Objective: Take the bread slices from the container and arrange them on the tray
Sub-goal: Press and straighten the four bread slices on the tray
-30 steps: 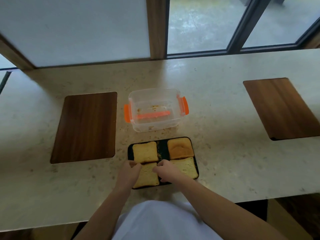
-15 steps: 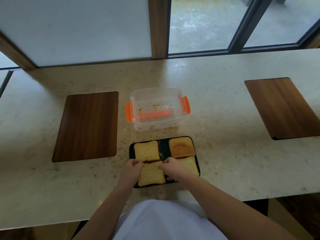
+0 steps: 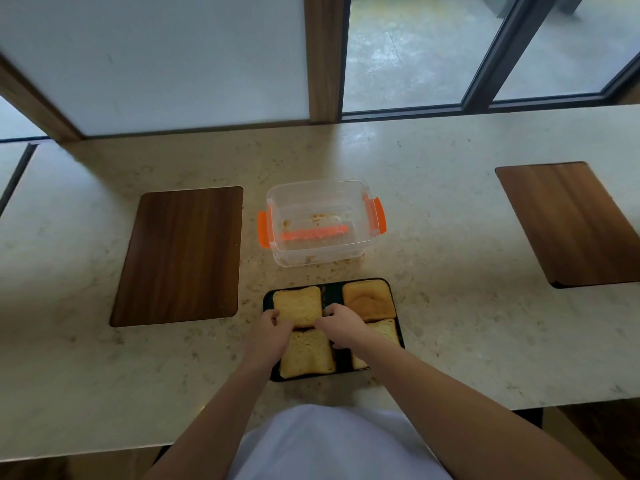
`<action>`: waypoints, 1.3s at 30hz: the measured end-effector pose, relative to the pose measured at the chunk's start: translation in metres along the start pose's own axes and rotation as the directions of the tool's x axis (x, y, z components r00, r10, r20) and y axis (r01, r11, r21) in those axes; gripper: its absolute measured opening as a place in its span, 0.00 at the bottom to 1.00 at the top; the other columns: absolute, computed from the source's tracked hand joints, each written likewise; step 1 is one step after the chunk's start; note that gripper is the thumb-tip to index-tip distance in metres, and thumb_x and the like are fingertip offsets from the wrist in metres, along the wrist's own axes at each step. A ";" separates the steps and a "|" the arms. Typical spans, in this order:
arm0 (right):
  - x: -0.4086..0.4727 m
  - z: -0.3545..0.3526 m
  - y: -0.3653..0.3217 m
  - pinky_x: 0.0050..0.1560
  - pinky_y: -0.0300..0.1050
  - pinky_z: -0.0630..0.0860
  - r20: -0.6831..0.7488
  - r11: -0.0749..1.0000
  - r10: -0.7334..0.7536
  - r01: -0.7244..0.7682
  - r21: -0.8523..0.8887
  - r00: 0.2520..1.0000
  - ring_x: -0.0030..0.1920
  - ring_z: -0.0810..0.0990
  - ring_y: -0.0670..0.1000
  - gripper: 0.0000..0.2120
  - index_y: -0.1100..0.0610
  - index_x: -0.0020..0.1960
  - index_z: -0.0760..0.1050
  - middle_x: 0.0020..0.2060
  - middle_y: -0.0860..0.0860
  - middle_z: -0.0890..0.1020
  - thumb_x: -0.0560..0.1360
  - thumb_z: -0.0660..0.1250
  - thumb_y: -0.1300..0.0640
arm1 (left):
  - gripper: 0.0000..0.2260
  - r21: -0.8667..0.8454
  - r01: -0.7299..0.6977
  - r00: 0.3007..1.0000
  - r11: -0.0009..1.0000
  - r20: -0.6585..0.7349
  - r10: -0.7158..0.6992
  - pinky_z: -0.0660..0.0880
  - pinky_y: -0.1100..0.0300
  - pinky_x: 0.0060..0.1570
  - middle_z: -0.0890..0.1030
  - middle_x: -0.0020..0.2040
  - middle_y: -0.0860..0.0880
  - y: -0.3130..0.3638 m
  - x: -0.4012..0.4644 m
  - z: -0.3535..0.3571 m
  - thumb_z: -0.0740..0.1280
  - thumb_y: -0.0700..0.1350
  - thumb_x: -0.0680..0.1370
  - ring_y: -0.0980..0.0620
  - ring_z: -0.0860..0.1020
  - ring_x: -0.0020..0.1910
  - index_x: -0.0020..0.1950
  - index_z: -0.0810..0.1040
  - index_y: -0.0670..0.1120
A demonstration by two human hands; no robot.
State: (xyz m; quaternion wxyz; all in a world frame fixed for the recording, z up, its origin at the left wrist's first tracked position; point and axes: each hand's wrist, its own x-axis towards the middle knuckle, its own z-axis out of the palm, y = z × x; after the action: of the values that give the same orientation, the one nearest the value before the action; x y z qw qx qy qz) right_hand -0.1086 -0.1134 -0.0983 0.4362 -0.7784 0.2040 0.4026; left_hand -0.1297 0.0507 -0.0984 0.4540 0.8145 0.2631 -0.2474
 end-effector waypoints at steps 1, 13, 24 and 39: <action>0.000 0.001 -0.001 0.54 0.52 0.82 0.004 1.000 0.001 -0.001 -0.014 1.000 0.47 0.79 0.50 0.27 0.55 0.76 0.66 0.52 0.52 0.80 0.78 0.63 0.52 | 0.25 -0.001 0.000 1.000 1.000 0.007 0.000 0.70 0.52 0.55 0.73 0.69 0.45 0.001 0.001 0.000 0.64 0.49 0.78 0.49 0.73 0.60 0.76 0.68 0.46; 0.002 -0.001 0.002 0.53 0.51 0.82 -0.018 1.000 0.001 -0.002 -0.018 1.000 0.48 0.80 0.51 0.28 0.55 0.76 0.65 0.51 0.51 0.80 0.77 0.63 0.52 | 0.22 -0.043 -0.004 0.999 0.999 0.040 0.006 0.69 0.56 0.48 0.74 0.58 0.48 -0.001 0.005 0.004 0.65 0.48 0.79 0.54 0.74 0.50 0.72 0.70 0.45; 0.001 0.004 0.001 0.59 0.56 0.81 -0.002 1.000 0.000 0.000 0.017 1.000 0.53 0.79 0.52 0.16 0.53 0.62 0.70 0.51 0.50 0.78 0.76 0.65 0.51 | 0.09 -0.086 0.024 1.000 0.996 0.017 -0.022 0.76 0.52 0.45 0.78 0.51 0.50 -0.002 0.006 -0.003 0.66 0.49 0.78 0.52 0.77 0.47 0.57 0.74 0.50; -0.003 -0.003 0.004 0.43 0.46 0.80 -0.118 0.998 -0.064 0.061 -0.028 0.991 0.48 0.77 0.48 0.21 0.57 0.69 0.71 0.54 0.51 0.79 0.78 0.66 0.51 | 0.09 0.114 -0.166 0.975 0.979 -0.132 0.181 0.71 0.57 0.42 0.76 0.51 0.52 0.007 -0.004 -0.008 0.66 0.46 0.77 0.55 0.75 0.46 0.57 0.75 0.49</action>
State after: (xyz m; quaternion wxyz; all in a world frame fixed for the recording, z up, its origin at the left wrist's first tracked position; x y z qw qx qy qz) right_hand -0.1115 -0.1183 -0.0975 0.4262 -0.8123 0.2005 0.3440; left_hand -0.1274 0.0542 -0.0877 0.4119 0.8720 0.2095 -0.1615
